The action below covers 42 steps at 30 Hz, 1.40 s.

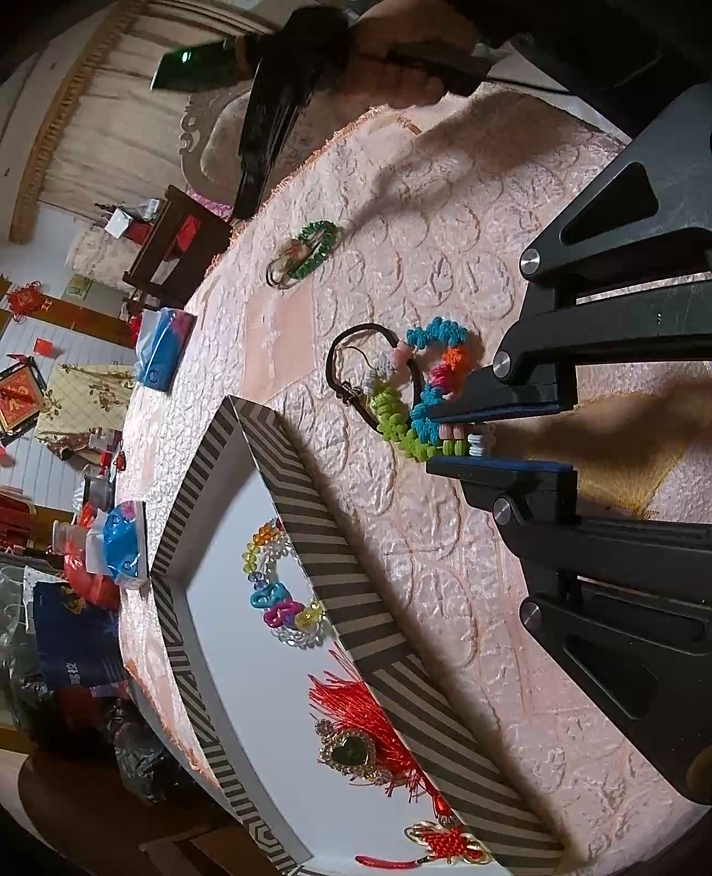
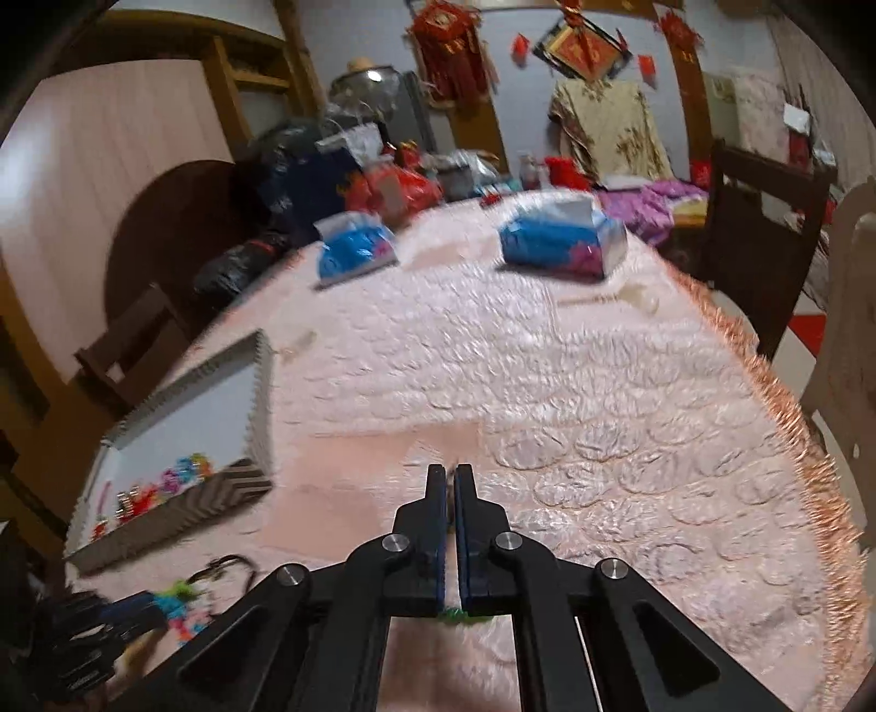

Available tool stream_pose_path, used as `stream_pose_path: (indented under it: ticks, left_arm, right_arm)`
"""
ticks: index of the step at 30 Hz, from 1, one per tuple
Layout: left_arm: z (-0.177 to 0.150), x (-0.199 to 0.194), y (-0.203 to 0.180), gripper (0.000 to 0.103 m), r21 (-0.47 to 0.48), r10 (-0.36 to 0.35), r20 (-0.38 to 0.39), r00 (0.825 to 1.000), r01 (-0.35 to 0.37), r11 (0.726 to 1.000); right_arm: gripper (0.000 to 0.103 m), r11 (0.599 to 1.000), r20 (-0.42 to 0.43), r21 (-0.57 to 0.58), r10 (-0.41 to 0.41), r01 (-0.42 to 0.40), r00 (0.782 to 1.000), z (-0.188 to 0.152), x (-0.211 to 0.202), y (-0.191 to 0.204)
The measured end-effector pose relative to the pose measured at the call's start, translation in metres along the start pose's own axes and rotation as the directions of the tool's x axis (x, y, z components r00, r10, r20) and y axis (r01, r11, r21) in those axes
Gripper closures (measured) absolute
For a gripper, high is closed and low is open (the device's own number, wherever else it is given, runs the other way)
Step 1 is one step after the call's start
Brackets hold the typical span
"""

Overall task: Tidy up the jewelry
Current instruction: 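Lift the beaded strand with the left tool while the right tool grasps the orange tile pendant, then lift the black-cord tile pendant with the right tool while the left tool holds the strand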

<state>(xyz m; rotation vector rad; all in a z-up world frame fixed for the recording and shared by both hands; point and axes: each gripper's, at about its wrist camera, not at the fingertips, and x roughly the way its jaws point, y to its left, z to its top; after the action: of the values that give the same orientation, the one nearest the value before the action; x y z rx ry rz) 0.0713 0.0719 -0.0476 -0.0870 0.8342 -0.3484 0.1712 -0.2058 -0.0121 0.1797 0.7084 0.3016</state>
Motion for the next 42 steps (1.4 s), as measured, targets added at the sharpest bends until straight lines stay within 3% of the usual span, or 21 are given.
stream_pose_path:
  ticks: [6, 10, 12, 14, 15, 19, 22, 25, 34, 39, 42]
  left_arm:
    - [-0.001, -0.001, 0.000, 0.092, -0.001, 0.002, 0.000, 1.000, -0.002, 1.000]
    - [-0.001, 0.001, 0.002, 0.092, -0.010, 0.008, -0.010, 1.000, -0.008, 1.000]
    - [-0.001, 0.002, 0.002, 0.092, -0.011, 0.008, -0.014, 1.000, -0.008, 1.000]
    - [-0.001, 0.002, 0.002, 0.092, -0.011, 0.008, -0.018, 1.000, -0.009, 1.000]
    - [-0.001, 0.002, 0.002, 0.092, -0.010, 0.008, -0.019, 1.000, -0.008, 1.000]
    - [0.000, 0.004, 0.002, 0.092, -0.008, 0.008, -0.023, 1.000, -0.008, 1.000]
    - [0.000, 0.004, 0.002, 0.092, -0.008, 0.008, -0.023, 1.000, -0.008, 1.000]
    - [0.000, 0.005, 0.002, 0.092, -0.009, 0.007, -0.026, 1.000, -0.007, 1.000]
    - [0.000, 0.007, 0.002, 0.092, -0.009, 0.004, -0.034, 0.999, -0.004, 1.000]
    - [-0.001, 0.007, 0.002, 0.092, -0.009, 0.005, -0.034, 0.999, -0.005, 1.000]
    - [-0.001, 0.006, 0.002, 0.092, -0.008, 0.003, -0.032, 0.999, -0.003, 1.000]
  right_arm:
    - [0.101, 0.999, 0.026, 0.030, 0.035, -0.036, 0.999, -0.006, -0.031, 0.002]
    - [0.100, 0.995, -0.010, 0.065, -0.069, 0.070, 0.998, -0.012, -0.030, -0.019]
    - [0.099, 0.986, -0.047, 0.146, -0.074, 0.080, 0.996, -0.017, -0.022, -0.038]
    - [0.098, 0.985, -0.060, 0.152, -0.073, 0.081, 0.996, -0.020, -0.017, -0.041]
    - [0.096, 0.988, -0.060, 0.136, -0.067, 0.075, 0.996, -0.020, -0.014, -0.039]
    - [0.072, 0.998, -0.047, 0.040, -0.041, 0.043, 0.998, -0.017, -0.002, -0.021]
    - [0.072, 0.999, -0.052, -0.046, -0.009, 0.007, 0.999, -0.015, 0.011, -0.004]
    - [0.072, 0.993, -0.075, -0.110, -0.062, 0.053, 0.995, -0.016, 0.025, 0.004]
    - [0.072, 0.996, -0.184, -0.080, -0.051, 0.037, 0.982, -0.019, 0.052, -0.006]
    - [0.072, 0.988, -0.193, -0.135, -0.096, 0.070, 0.977, -0.018, 0.059, 0.001]
    - [0.079, 0.984, -0.186, -0.154, -0.120, 0.092, 0.975, -0.018, 0.059, 0.004]
